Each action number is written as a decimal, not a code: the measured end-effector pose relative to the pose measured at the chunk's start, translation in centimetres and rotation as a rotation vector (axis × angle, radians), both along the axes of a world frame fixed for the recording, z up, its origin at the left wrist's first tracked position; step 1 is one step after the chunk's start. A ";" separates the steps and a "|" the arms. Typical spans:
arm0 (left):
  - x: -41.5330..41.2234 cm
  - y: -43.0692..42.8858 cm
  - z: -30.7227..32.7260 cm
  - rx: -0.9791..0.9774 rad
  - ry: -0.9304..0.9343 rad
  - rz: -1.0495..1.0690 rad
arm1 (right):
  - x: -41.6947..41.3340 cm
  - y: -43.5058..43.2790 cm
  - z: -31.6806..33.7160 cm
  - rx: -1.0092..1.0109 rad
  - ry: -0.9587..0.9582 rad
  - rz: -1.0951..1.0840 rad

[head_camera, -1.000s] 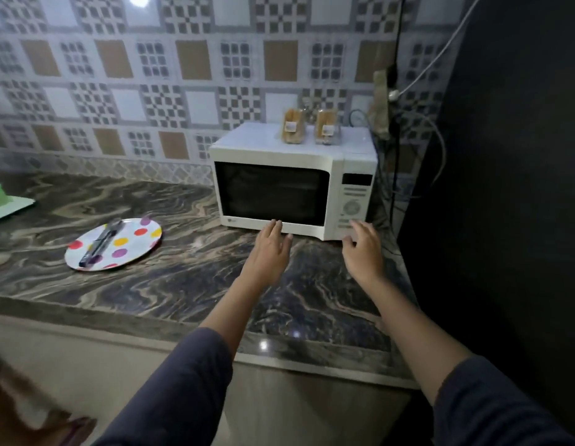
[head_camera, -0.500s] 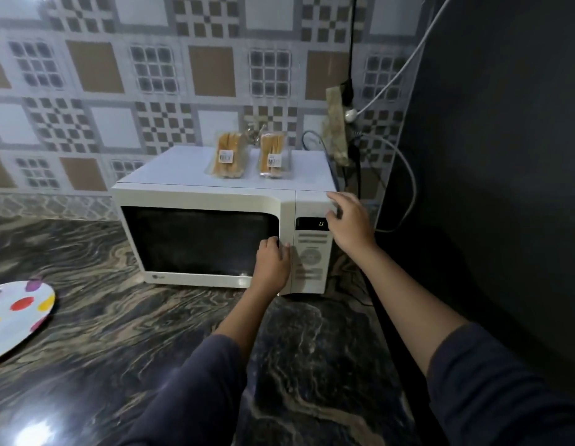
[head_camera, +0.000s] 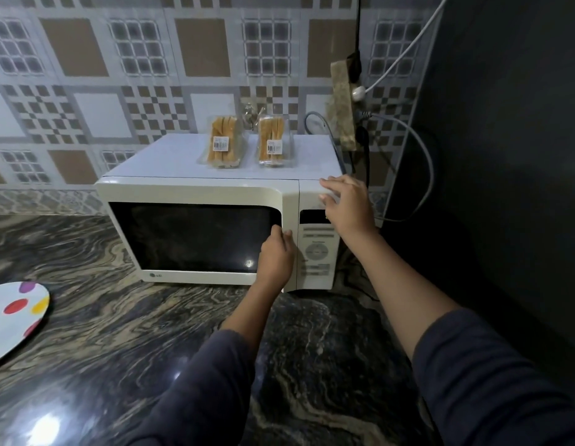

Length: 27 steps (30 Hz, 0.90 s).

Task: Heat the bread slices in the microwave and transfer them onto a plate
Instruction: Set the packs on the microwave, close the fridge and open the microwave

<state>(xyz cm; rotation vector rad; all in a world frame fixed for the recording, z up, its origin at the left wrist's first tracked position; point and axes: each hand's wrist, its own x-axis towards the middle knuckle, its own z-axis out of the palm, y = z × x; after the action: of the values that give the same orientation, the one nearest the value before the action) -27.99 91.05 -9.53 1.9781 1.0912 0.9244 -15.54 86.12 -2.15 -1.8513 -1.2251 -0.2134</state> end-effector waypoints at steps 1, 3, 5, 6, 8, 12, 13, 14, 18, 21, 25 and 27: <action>-0.2 0.1 0.1 -0.007 -0.008 -0.013 | -0.2 0.0 0.0 0.009 0.006 0.002; -0.5 0.2 0.2 -0.025 -0.014 -0.043 | -0.4 -0.1 0.0 0.020 0.006 0.012; -0.7 0.1 0.4 -0.034 -0.013 -0.067 | -0.4 -0.1 0.1 0.010 -0.003 0.009; -0.8 0.1 0.4 -0.040 -0.015 -0.075 | -0.5 -0.2 0.2 -0.001 -0.003 0.000; -0.9 0.1 0.6 -0.056 -0.020 -0.087 | -0.6 -0.3 0.3 -0.017 0.024 -0.014; -1.0 0.0 0.6 -0.083 -0.015 -0.088 | -0.7 -0.2 0.3 -0.009 0.092 -0.018; -1.0 0.1 0.6 -0.091 -0.013 -0.088 | -0.7 -0.2 0.4 -0.008 0.094 -0.023; -0.9 0.2 0.7 -0.098 -0.012 -0.088 | -0.7 -0.2 0.4 -0.006 0.102 -0.027; -1.7 -0.5 0.4 -0.046 0.032 -0.088 | -0.9 0.0 0.4 0.004 0.135 -0.038; -5.3 -2.9 -1.6 0.058 0.005 -0.111 | -1.0 -0.1 0.2 0.005 0.138 -0.044; -8.8 -4.1 -2.1 0.032 -0.061 -0.205 | -1.9 -0.4 0.2 -0.028 0.143 -0.065; -9.8 -4.4 -1.8 0.003 -0.086 -0.232 | -3.1 -0.6 0.4 -0.109 0.139 -0.076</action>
<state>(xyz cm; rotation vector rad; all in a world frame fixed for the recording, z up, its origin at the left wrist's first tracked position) -37.84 86.67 -11.34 1.9977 0.7937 0.8766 -18.62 85.57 -1.73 -1.9738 -1.0912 -0.0592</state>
